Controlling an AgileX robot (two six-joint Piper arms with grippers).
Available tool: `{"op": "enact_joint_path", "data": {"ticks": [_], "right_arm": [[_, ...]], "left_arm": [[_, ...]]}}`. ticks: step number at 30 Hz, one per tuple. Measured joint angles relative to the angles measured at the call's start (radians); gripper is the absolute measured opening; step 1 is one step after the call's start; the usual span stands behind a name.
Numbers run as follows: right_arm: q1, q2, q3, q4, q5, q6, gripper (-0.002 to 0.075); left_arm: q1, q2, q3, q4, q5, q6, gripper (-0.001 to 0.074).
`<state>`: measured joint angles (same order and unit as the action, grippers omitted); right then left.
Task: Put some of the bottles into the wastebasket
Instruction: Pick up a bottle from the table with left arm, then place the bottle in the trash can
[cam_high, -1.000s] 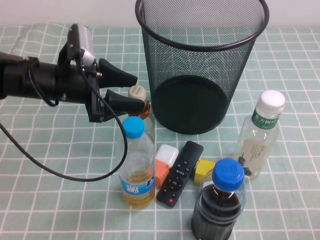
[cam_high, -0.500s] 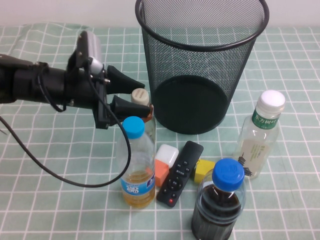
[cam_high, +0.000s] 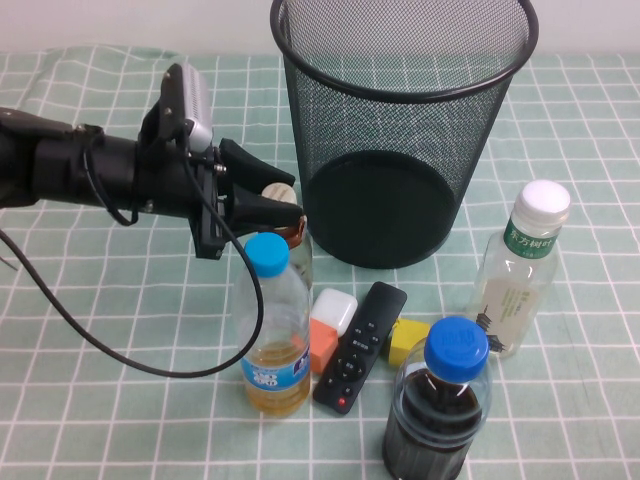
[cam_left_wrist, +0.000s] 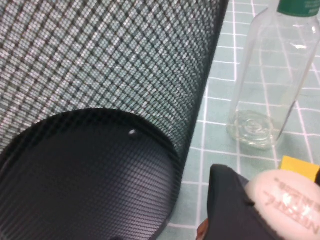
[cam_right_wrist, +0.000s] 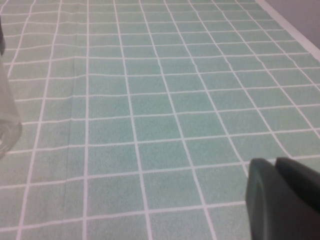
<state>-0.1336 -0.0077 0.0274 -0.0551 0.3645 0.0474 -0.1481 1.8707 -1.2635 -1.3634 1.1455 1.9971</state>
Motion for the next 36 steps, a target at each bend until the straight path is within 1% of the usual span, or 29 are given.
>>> {"op": "enact_joint_path", "data": {"ticks": [4,8,11,16,22,26,29,32,36], "right_arm": [[0.000,0.000,0.000,0.000,0.000,0.000,-0.0008],[0.000,0.000,0.000,0.000,0.000,0.000,-0.0008],[0.000,0.000,0.000,0.000,0.000,0.000,-0.0008],[0.000,0.000,0.000,0.000,0.000,0.000,-0.0008],[0.000,0.000,0.000,0.000,0.000,0.000,-0.0008],[0.000,0.000,0.000,0.000,0.000,0.000,-0.0008],[0.000,0.000,0.000,0.000,0.000,0.000,-0.0008],[0.000,0.000,0.000,0.000,0.000,0.000,-0.0008],[0.000,0.000,0.000,0.000,0.000,0.000,-0.0008]], "left_arm": [[0.000,0.000,0.000,-0.005,-0.024,-0.005,0.0285],[0.000,-0.011,-0.021,0.030,-0.072,-0.084,0.0284],[0.000,-0.030,-0.076,0.150,-0.102,-0.216,0.0284],[0.000,-0.073,-0.208,0.356,-0.079,-0.517,0.0284],[0.000,-0.132,-0.300,0.452,-0.001,-0.724,0.0284],[0.000,-0.182,-0.377,0.520,0.012,-0.904,0.0284],[0.000,-0.211,-0.471,0.549,-0.001,-1.034,0.0284],[-0.005,-0.215,-0.611,0.554,-0.044,-1.126,0.0284],[-0.042,-0.173,-0.864,0.592,-0.129,-1.223,0.0284]]}}
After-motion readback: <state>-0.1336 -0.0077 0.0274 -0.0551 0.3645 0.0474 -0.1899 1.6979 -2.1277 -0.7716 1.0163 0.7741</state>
